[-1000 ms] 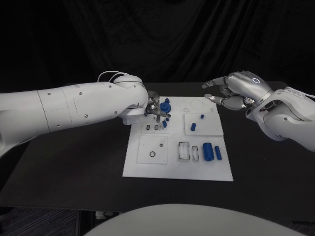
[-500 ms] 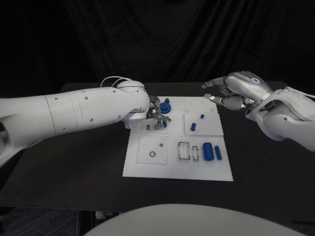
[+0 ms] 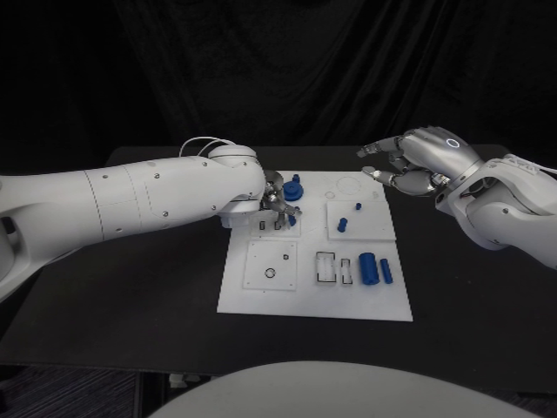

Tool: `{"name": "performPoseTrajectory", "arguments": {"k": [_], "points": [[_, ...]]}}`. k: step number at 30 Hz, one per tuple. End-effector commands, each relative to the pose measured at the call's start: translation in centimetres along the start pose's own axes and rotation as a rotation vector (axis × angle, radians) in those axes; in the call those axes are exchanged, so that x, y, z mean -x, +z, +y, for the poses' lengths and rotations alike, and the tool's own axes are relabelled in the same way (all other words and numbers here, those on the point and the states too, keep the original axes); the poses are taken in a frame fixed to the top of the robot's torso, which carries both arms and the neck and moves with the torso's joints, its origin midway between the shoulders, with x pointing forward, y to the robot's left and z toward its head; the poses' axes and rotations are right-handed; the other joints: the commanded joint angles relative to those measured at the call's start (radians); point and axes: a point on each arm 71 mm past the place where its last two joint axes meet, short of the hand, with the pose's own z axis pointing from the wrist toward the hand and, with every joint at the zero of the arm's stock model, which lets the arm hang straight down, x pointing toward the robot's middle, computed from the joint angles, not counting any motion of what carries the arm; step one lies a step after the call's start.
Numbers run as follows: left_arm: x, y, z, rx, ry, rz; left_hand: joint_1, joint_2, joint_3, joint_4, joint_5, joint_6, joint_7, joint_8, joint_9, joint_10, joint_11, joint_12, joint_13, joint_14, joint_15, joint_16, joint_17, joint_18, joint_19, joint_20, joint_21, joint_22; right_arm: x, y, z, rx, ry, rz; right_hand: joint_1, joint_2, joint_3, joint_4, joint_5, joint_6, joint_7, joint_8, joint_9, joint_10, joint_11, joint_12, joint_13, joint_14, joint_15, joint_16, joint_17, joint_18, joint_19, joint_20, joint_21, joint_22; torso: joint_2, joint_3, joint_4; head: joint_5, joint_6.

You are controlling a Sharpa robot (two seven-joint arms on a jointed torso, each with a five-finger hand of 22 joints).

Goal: Assemble the parts on the task board

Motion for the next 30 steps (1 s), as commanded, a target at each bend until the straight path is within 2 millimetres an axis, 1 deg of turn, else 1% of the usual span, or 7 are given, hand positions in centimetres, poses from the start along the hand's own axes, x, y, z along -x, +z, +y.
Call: {"name": "performPoseTrajectory", "arguments": {"k": [1,6,9,12,17,23,30], "points": [[0.0,0.1,-0.3,-0.030,0.003,-0.012,0.009,0.001,0.009,0.000,0.008,0.009,-0.001,-0.007,-0.001,0.105,0.006,0.004,0.260,0.106,0.008,0.003,0.263,0.000,0.011,0.006,-0.007,0.076,0.0,0.0,-0.1,-0.018,-0.004,0.006,0.007,0.000,0.005,-0.001,0.005,0.009,0.000,-0.002,-0.001,0.104,0.001,0.005,0.263,0.105,0.005,0.004,0.260,0.005,0.080,0.003,0.004,0.247,0.001,-0.0001,-0.0014,0.001,0.000],[0.1,0.3,-0.4,-0.035,-0.001,-0.016,0.010,0.001,0.012,0.000,0.012,0.009,0.000,-0.010,-0.001,0.105,0.007,0.004,0.260,0.106,0.008,0.003,0.263,0.001,0.009,0.006,-0.009,0.073,-0.1,0.1,-0.1,-0.021,-0.003,0.012,0.008,0.001,0.006,-0.001,0.006,0.010,0.000,-0.002,-0.001,0.104,0.001,0.005,0.263,0.104,0.005,0.004,0.259,0.005,0.079,0.003,0.003,0.247,0.001,0.0013,0.0002,0.000,0.000],[0.0,0.5,-0.3,-0.034,-0.002,-0.014,0.013,-0.001,0.014,-0.003,0.014,0.009,0.000,-0.013,-0.001,0.105,0.007,0.004,0.260,0.106,0.009,0.003,0.263,0.001,0.010,0.006,-0.009,0.074,-0.1,0.1,-0.1,-0.023,-0.004,0.014,0.011,0.001,0.010,-0.004,0.008,0.012,0.000,-0.003,-0.002,0.104,0.001,0.005,0.263,0.104,0.005,0.003,0.258,0.005,0.079,0.003,0.002,0.246,0.002,0.0005,-0.0002,-0.003,0.000],[-0.2,0.7,-0.2,-0.035,-0.006,-0.014,0.014,-0.002,0.015,-0.004,0.015,0.010,0.000,-0.014,-0.001,0.105,0.007,0.004,0.260,0.106,0.009,0.003,0.263,0.001,0.010,0.007,-0.009,0.074,-0.1,0.1,-0.1,-0.025,-0.004,0.016,0.013,-0.001,0.014,-0.006,0.013,0.013,0.000,-0.004,-0.003,0.104,0.001,0.005,0.263,0.104,0.005,0.002,0.257,0.005,0.078,0.003,0.001,0.246,0.002,-0.0002,-0.0010,-0.002,0.000],[-0.5,1.0,-0.1,-0.029,-0.014,-0.016,0.014,-0.003,0.016,-0.005,0.015,0.011,0.000,-0.014,-0.001,0.105,0.007,0.004,0.260,0.106,0.009,0.003,0.263,0.001,0.010,0.007,-0.009,0.075,-0.2,0.1,-0.2,-0.028,-0.004,0.022,0.015,-0.001,0.016,-0.007,0.015,0.014,0.001,-0.004,-0.003,0.104,0.001,0.005,0.263,0.104,0.005,0.002,0.257,0.006,0.078,0.003,0.000,0.246,0.002,-0.0012,0.0003,-0.003,0.000],[-0.5,1.1,0.0,-0.021,-0.015,-0.014,0.015,-0.004,0.016,-0.006,0.015,0.014,-0.001,-0.015,0.000,0.105,0.007,0.004,0.260,0.106,0.009,0.003,0.263,0.001,0.010,0.007,-0.009,0.075,-0.2,0.2,-0.3,-0.031,-0.004,0.028,0.015,-0.001,0.017,-0.008,0.016,0.015,0.000,-0.004,-0.003,0.104,0.001,0.005,0.263,0.104,0.005,0.002,0.256,0.006,0.078,0.003,0.000,0.246,0.002,0.0003,0.0004,0.001,0.000],[-0.7,1.1,-0.1,-0.031,-0.014,-0.011,0.017,-0.005,0.018,-0.007,0.016,0.016,-0.001,-0.016,0.000,0.105,0.007,0.004,0.260,0.106,0.009,0.003,0.263,0.001,0.010,0.007,-0.009,0.075,-0.3,0.2,-0.3,-0.034,-0.004,0.032,0.016,-0.001,0.019,-0.008,0.018,0.015,0.000,-0.005,-0.003,0.104,0.001,0.005,0.263,0.104,0.005,0.001,0.256,0.006,0.078,0.003,0.000,0.246,0.002,0.0005,-0.0001,0.001,0.000]]}}
